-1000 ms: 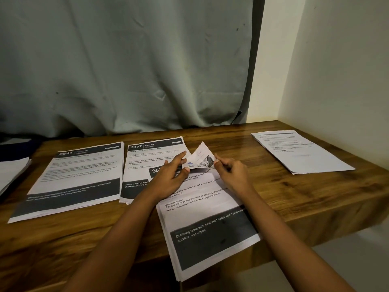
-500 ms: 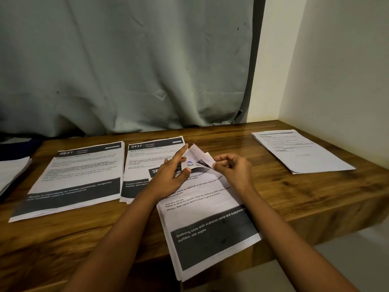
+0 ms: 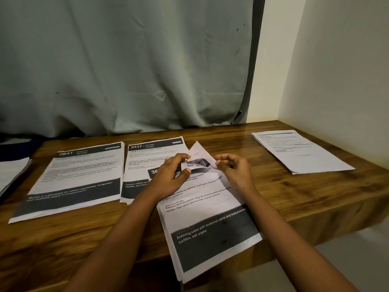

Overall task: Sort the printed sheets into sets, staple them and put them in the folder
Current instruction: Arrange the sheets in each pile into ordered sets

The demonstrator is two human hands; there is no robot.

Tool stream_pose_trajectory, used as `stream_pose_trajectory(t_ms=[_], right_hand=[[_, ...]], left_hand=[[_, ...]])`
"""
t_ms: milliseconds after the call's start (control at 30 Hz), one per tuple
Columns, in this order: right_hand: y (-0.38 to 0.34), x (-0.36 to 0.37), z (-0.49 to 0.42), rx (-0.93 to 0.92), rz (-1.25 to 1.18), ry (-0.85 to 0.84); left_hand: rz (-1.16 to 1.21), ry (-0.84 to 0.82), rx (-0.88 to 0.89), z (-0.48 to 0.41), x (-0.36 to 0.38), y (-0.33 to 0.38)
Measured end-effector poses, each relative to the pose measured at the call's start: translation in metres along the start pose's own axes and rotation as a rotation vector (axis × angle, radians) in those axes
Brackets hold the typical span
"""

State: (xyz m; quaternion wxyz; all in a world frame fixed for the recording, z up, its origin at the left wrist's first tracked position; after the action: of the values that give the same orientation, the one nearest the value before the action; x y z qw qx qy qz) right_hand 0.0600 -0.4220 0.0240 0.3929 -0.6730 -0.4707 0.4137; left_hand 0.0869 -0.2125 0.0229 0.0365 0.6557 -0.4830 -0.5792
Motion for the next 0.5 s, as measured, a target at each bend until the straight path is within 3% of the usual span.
stream_pose_trajectory(t_ms=[500], right_hand=[[0.008,-0.0022,-0.0056,0.082,-0.105,0.016]], left_hand=[[-0.04,0.011,0.007,-0.0001,0.0006,0.0041]])
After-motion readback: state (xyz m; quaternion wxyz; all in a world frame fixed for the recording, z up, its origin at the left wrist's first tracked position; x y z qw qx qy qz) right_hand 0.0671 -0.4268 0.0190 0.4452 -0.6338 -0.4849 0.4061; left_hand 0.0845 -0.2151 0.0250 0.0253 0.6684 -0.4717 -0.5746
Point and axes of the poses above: each hand's wrist, its own z-axis away from the middle knuckle, its own x-axis out of the palm, y = z × x, the point moved 3 cm from there along -z, towards the middle knuckle, and after that the axes turned 8 degrees about -y, right-handed, at the moved point
